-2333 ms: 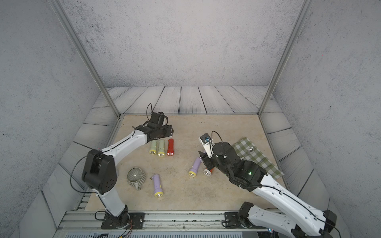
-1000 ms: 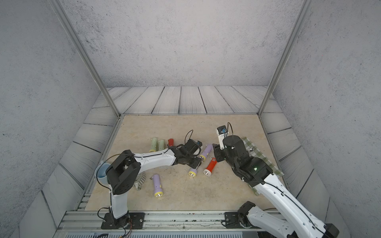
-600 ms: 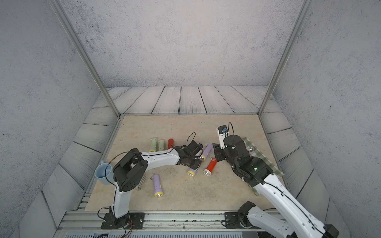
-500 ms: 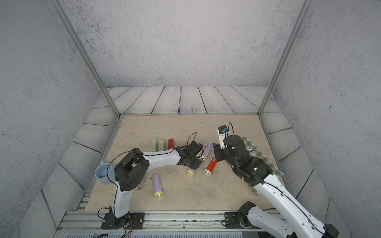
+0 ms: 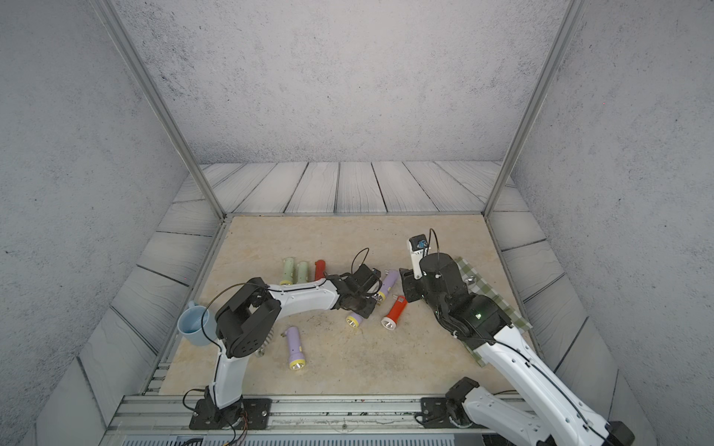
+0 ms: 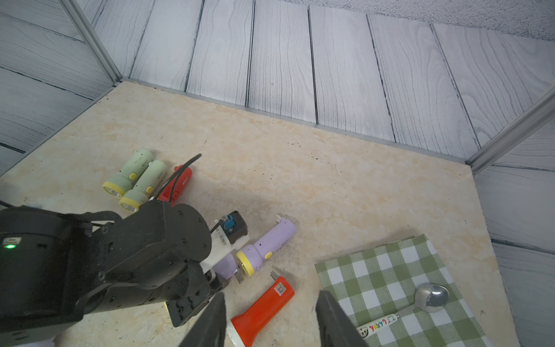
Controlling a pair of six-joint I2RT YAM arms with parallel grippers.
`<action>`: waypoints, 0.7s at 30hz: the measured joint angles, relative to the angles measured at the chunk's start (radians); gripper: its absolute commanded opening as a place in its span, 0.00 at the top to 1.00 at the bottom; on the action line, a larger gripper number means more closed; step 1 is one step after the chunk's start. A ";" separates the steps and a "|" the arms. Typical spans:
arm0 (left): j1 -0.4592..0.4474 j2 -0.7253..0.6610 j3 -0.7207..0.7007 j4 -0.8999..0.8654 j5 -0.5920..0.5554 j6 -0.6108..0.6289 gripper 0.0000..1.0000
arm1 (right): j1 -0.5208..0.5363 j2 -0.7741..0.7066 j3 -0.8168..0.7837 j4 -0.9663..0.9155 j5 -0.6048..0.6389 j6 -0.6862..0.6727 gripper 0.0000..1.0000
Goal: Close the plug at the bottom of the flashlight
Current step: Pick up the flashlight from the center of the board.
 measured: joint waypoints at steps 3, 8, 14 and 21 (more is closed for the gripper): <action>0.000 -0.052 -0.055 0.011 -0.007 0.023 0.99 | -0.002 0.000 0.000 0.000 -0.002 0.000 0.49; 0.000 -0.249 -0.171 0.069 -0.013 0.087 1.00 | -0.003 0.008 -0.005 0.010 -0.010 0.003 0.49; 0.005 -0.556 -0.315 0.210 0.002 0.197 1.00 | -0.005 0.022 -0.011 0.024 -0.031 0.007 0.49; 0.011 -0.831 -0.557 0.414 0.051 0.370 1.00 | -0.008 0.056 -0.011 0.043 -0.097 0.022 0.49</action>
